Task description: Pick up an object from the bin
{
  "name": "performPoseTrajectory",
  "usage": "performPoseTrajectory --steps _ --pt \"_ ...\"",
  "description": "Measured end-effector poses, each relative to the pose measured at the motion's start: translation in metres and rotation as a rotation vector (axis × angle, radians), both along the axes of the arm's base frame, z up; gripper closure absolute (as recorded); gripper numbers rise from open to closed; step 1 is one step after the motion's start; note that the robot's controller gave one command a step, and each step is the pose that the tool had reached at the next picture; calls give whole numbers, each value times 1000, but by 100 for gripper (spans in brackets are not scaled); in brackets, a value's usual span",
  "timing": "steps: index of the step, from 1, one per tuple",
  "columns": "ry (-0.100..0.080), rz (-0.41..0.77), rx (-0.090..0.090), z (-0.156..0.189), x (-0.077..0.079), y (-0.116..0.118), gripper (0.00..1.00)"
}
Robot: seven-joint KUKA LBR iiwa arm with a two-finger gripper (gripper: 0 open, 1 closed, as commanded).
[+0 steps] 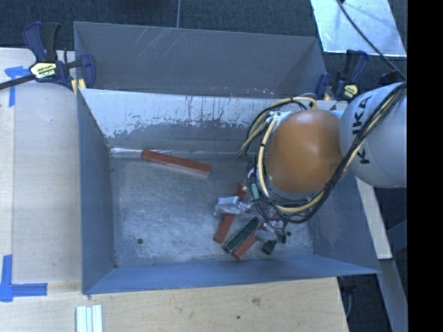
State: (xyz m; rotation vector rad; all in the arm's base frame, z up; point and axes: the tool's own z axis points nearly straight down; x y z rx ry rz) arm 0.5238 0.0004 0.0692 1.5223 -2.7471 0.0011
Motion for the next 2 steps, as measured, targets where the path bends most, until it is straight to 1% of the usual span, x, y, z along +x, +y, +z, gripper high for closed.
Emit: performPoseTrajectory --steps 1,2 --pt "0 -4 2 1 1 1 0" --pt "3 -6 -2 3 1 -1 100"
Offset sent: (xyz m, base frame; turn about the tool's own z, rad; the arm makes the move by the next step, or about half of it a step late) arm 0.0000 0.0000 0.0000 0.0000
